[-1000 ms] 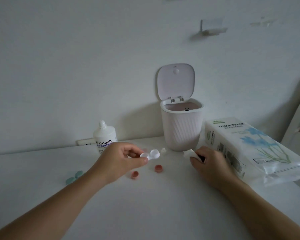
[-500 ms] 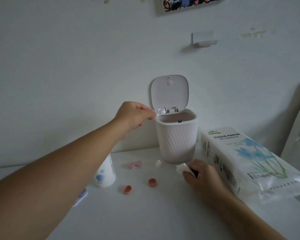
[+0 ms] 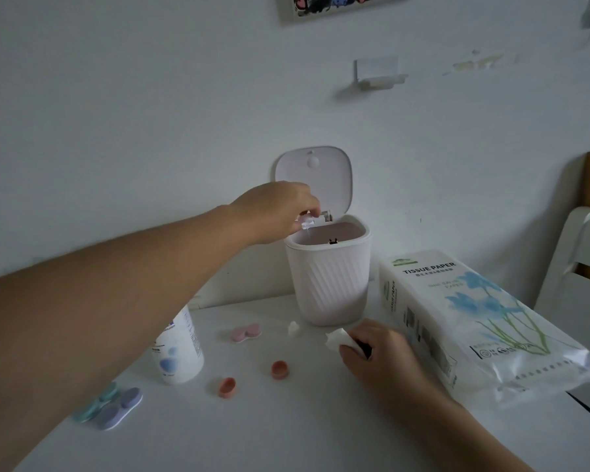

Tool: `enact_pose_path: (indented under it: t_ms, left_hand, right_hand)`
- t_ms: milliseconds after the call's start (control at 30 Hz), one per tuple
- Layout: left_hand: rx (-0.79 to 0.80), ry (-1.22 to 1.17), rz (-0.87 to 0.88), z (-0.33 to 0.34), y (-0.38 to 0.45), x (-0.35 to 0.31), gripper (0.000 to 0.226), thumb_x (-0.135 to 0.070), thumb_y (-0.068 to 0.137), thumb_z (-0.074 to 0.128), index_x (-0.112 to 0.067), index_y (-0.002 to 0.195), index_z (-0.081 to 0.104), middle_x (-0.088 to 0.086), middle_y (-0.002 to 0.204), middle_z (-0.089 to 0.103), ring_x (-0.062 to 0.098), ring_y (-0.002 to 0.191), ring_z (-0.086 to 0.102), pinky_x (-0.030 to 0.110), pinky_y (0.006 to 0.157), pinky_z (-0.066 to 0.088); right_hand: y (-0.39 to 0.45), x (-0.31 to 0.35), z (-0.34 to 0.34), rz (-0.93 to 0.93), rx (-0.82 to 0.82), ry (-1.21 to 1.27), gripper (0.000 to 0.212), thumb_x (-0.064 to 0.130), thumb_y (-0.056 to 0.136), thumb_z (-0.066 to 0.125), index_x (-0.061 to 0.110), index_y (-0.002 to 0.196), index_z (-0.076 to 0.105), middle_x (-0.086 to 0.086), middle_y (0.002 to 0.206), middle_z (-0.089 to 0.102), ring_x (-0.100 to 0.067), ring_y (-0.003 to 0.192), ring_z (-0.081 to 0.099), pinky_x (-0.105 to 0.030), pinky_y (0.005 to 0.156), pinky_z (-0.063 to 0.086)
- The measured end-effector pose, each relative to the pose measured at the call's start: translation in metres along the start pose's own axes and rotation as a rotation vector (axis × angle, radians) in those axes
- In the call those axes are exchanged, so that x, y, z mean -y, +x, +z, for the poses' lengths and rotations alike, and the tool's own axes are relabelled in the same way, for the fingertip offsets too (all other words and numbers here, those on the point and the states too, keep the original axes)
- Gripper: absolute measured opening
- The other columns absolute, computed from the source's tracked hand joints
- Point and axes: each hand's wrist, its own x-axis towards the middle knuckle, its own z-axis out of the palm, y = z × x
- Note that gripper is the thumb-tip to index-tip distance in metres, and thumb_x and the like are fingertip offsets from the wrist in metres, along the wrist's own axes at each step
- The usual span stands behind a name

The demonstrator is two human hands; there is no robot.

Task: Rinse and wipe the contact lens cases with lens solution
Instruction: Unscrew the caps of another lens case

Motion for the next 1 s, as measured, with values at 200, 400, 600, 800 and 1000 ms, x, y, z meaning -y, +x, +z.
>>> enact_pose_path:
  t_ms: [200,400,600,800,1000]
  left_hand:
    - [0.036,0.142,0.075,-0.0038,0.0035,-0.0001,0.032,-0.012,0.096,0.06,-0.027,0.123,0.065,-0.003,0.117,0.059,0.024,0.099,0.061,0.036,0.075,0.049]
    - [-0.039,0.206,0.149,-0.005,0.0002,-0.0028,0.034,-0.009,0.098,0.055,-0.025,0.126,0.066,0.001,0.117,0.059,0.026,0.101,0.062,0.037,0.07,0.049]
    - [-0.07,0.263,0.186,-0.0028,-0.0038,-0.0064,0.04,-0.003,0.097,0.05,-0.025,0.129,0.064,0.001,0.116,0.059,0.026,0.101,0.06,0.033,0.065,0.041]
    - [-0.064,0.322,0.22,-0.0006,-0.0046,-0.0076,0.047,0.002,0.094,0.05,-0.027,0.129,0.062,-0.001,0.115,0.058,0.023,0.101,0.057,0.032,0.063,0.036]
    - [-0.065,0.329,0.244,0.001,-0.0035,-0.0086,0.045,0.002,0.094,0.051,-0.026,0.126,0.064,0.0,0.113,0.059,0.024,0.1,0.058,0.032,0.063,0.038]
  right_hand:
    - [0.0,-0.001,0.0004,-0.029,-0.01,0.006,0.019,0.027,0.076,0.058,0.017,0.069,0.043,0.018,0.073,0.052,0.0,0.059,0.047,-0.012,0.052,0.031]
    - [-0.0007,-0.0011,-0.0006,-0.021,-0.008,0.014,0.022,0.025,0.077,0.06,0.014,0.067,0.043,0.011,0.07,0.05,-0.002,0.057,0.045,-0.013,0.051,0.031]
    - [-0.0014,0.0039,-0.0043,-0.019,-0.005,0.036,0.033,0.015,0.079,0.063,0.029,0.057,0.043,0.019,0.067,0.051,-0.001,0.056,0.046,-0.012,0.051,0.032]
    - [-0.0013,0.0045,-0.0062,0.002,0.004,0.031,0.032,0.015,0.081,0.064,0.013,0.061,0.038,0.004,0.061,0.042,-0.005,0.054,0.04,-0.018,0.049,0.027]
    - [-0.0013,0.0054,-0.0064,0.009,0.014,0.042,0.028,0.017,0.081,0.063,0.016,0.062,0.043,0.006,0.063,0.045,-0.005,0.056,0.042,-0.017,0.05,0.028]
